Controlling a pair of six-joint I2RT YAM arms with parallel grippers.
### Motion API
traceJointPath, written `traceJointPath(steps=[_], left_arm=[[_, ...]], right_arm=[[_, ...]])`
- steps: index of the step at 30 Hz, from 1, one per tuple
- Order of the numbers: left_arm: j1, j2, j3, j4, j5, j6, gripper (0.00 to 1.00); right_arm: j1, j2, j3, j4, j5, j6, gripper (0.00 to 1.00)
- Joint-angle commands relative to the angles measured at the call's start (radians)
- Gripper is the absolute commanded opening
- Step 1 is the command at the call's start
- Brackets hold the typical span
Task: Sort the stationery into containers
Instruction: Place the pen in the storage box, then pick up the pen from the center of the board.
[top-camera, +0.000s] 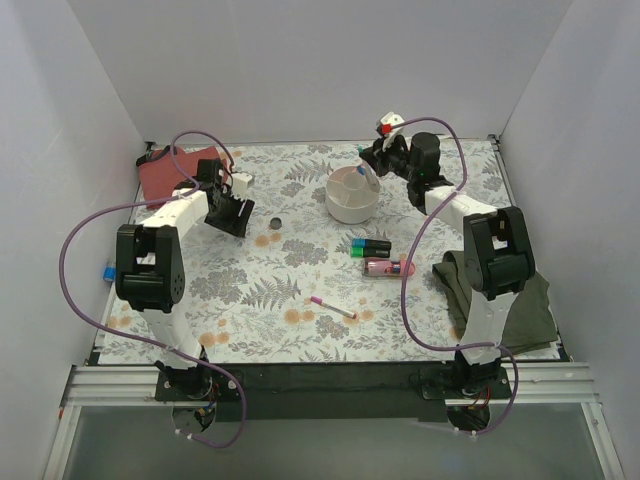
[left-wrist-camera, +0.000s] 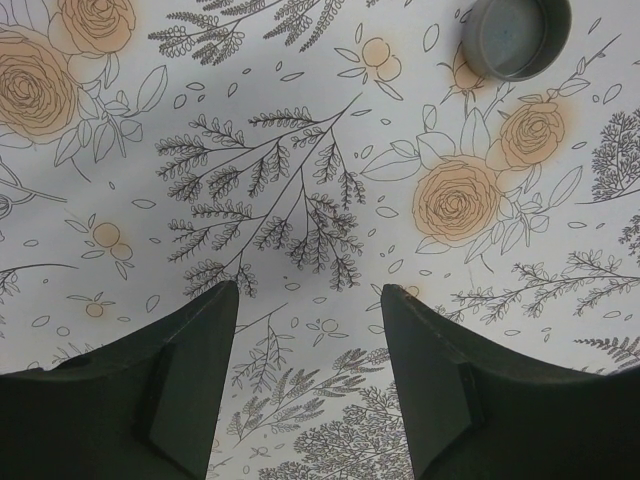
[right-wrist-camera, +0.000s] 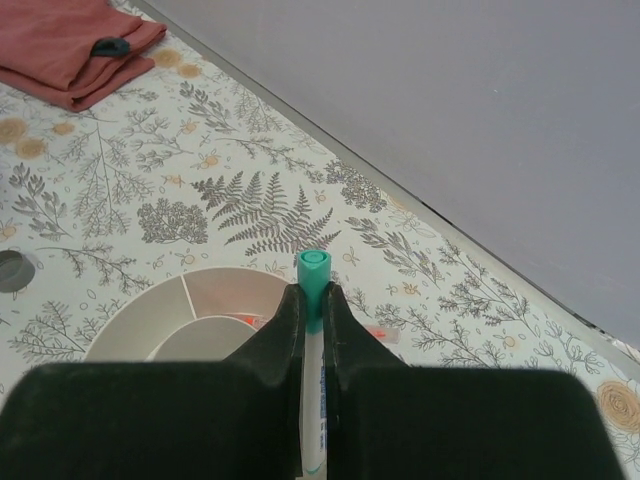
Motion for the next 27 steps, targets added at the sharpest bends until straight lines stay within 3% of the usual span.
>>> traceJointPath(steps=[1,2,4,7,12,16,20,23,27], left_arm=[[0.0,-0.009,0.022,-0.012,-0.016,-0.001,0.59],[0.0,-0.007,0.02,-0.01,-0.016,-0.001,0.59],[0.0,-0.007,0.02,-0.002,-0.011,-0.006,0.59],[0.0,-0.012,0.011,0.014,-0.004,-0.012,0.59],[0.0,-0.036,-0.021,0.062,0.008,-0.006,0.59],[0.0,-0.079,-0.07,0.108,0.018,0.011,0.59],[0.0,-0.11,-0.139,0.189,0.004,0.011,0.59],[0.0,-0.13,-0.199,0.247,-0.011,-0.023,0.59],[0.002,-0.142,-0.247,0.295,-0.036,-0.07,0.59]], right_arm=[[-0.001,-0.009,0.045,0.062,0.017,0.014,0.2],[-0.003,-0.012,0.045,0.051,0.017,0.014,0.31],[-0.003,-0.021,0.045,0.025,0.022,0.01,0.43],[-0.001,-0.061,0.049,-0.024,0.026,-0.001,0.48],[-0.001,-0.142,0.054,-0.148,-0.03,-0.051,0.49],[0.03,-0.229,0.043,-0.423,-0.257,-0.198,0.48],[0.146,-0.285,0.033,-0.858,-0.293,-0.361,0.48],[0.212,-0.296,-0.001,-0.995,-0.285,-0.362,0.48],[0.283,-0.282,-0.024,-1.057,-0.264,-0.328,0.49]])
